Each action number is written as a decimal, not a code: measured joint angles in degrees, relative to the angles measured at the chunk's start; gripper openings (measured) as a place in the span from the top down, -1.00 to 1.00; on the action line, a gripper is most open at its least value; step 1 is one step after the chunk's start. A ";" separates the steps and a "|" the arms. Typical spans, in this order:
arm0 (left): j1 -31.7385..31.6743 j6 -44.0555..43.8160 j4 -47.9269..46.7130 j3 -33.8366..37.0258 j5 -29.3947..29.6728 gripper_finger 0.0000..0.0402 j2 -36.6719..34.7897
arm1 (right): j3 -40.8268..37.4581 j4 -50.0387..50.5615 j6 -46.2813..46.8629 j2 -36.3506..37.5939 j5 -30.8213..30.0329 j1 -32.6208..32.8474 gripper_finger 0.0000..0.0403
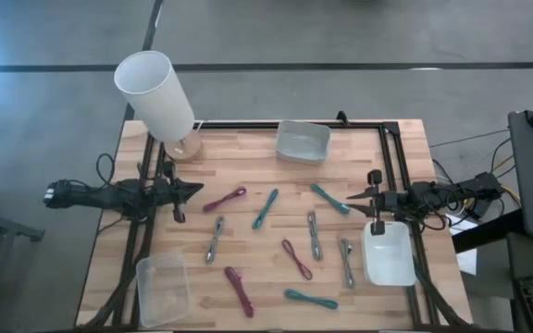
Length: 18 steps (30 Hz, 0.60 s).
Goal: Pick & Place USB Port
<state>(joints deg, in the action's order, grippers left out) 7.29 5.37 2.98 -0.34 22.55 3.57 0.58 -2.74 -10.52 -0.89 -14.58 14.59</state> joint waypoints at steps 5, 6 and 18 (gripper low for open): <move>0.00 -0.02 0.01 0.00 0.00 0.94 -0.01 | 0.00 0.00 0.00 0.00 0.00 0.00 0.63; 0.00 -0.01 0.01 0.00 0.00 0.94 0.00 | 0.00 0.00 0.00 -0.02 0.00 0.00 0.64; -0.02 0.00 0.00 0.00 0.00 0.94 0.00 | -0.02 0.00 0.00 -0.02 0.00 0.00 0.62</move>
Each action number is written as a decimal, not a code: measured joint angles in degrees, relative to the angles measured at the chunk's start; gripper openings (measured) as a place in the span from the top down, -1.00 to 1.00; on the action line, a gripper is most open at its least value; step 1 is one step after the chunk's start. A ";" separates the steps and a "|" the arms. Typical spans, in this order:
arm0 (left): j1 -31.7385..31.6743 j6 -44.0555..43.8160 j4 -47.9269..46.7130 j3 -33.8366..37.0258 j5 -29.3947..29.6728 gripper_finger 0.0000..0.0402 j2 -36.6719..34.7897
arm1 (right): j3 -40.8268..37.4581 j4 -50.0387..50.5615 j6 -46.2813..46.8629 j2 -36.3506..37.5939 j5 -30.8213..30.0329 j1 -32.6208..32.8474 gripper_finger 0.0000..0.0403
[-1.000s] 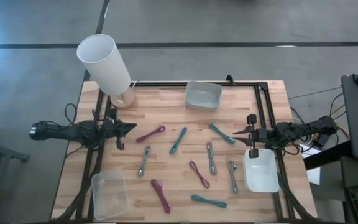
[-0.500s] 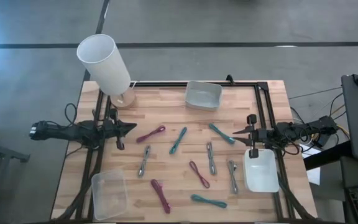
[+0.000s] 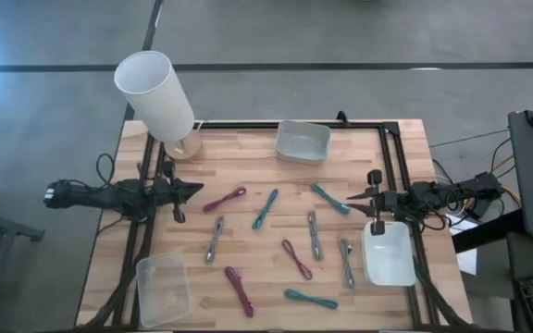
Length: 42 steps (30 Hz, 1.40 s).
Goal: Pick & Place USB Port
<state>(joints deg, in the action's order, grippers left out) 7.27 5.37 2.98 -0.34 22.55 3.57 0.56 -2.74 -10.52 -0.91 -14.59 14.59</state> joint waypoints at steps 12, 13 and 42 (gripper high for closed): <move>-0.04 -0.01 0.00 0.00 0.00 0.94 -0.01 | 0.02 0.00 0.00 0.02 0.00 0.00 0.59; -0.04 -0.01 0.00 0.00 0.00 0.94 0.00 | 0.02 0.00 0.00 0.01 0.00 0.00 0.59; 0.02 0.00 0.02 0.00 0.00 0.94 0.00 | 0.02 0.00 0.00 0.02 0.00 0.00 0.59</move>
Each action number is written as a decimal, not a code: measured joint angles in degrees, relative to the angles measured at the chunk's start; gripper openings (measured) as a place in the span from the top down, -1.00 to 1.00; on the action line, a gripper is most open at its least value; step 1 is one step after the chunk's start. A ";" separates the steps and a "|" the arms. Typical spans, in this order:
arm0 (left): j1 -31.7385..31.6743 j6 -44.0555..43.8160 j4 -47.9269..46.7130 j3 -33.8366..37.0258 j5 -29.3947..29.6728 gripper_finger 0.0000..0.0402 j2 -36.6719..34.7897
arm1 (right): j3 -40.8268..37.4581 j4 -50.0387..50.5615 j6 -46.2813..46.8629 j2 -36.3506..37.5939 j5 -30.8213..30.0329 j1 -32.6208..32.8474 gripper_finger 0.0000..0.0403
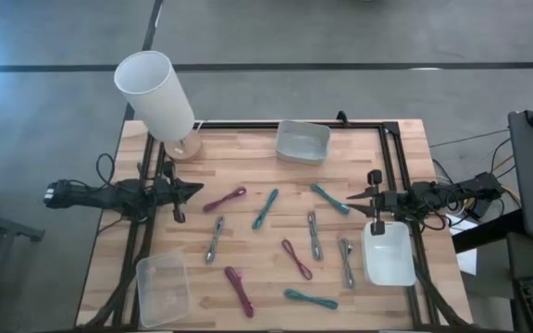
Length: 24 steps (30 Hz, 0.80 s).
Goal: Pick & Place USB Port
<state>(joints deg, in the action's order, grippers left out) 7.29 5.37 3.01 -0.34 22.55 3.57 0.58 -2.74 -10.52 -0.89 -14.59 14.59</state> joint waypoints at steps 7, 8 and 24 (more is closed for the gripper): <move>0.00 1.45 -0.01 0.00 0.00 0.94 -0.02 | 0.00 0.00 0.00 -0.02 0.00 0.00 0.65; 0.00 2.11 0.00 0.00 0.00 0.94 0.00 | 0.00 0.00 0.00 -0.02 0.02 0.00 0.66; -0.02 -14.49 4.07 0.00 -0.17 0.94 -0.02 | -0.02 -3.81 15.76 0.00 0.00 0.00 0.57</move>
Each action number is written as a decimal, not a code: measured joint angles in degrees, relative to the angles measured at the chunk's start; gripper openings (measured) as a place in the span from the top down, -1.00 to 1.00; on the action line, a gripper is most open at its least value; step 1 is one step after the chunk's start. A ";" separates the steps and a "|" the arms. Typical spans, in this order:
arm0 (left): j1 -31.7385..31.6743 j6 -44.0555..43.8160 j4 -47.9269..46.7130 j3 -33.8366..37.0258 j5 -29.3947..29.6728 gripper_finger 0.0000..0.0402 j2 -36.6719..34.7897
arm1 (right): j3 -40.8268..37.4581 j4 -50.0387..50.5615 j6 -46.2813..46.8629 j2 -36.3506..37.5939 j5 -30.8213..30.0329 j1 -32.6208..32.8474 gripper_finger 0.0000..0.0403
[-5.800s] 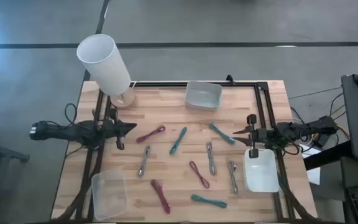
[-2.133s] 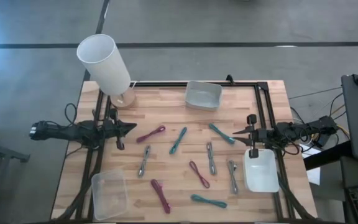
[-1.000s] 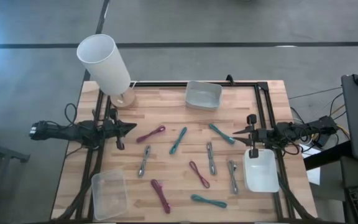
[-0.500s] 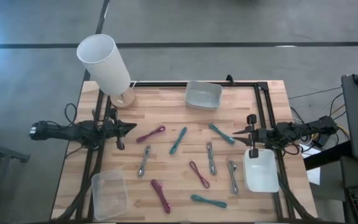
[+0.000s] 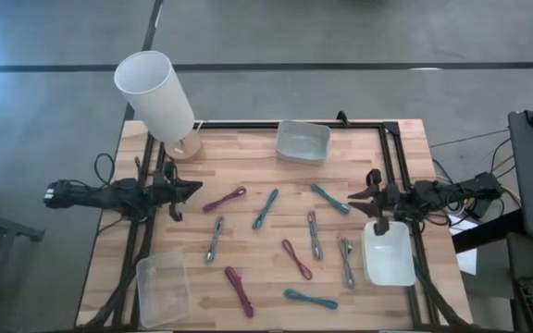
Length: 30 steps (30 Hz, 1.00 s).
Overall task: Pick & Place USB Port
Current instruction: Put the top pink striped charger cable into the transparent bin
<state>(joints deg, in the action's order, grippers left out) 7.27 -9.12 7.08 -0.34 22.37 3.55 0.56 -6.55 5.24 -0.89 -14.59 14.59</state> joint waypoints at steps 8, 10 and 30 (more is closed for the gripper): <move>-0.04 4.08 2.54 -0.16 0.17 0.94 0.00 | 0.00 -2.43 -4.04 -0.02 -0.04 -0.02 0.62; -0.03 3.94 2.53 -0.37 0.16 0.94 0.00 | 0.00 -4.24 -3.92 0.00 -0.07 -0.02 0.65; 0.02 -0.05 2.60 -9.83 -0.76 0.20 11.14 | 3.79 -25.35 -5.31 -18.42 -1.61 -0.01 0.31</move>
<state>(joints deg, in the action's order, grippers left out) 7.29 -9.17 9.68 -10.17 21.61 14.69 4.35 -31.90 -0.07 -19.31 -16.20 14.58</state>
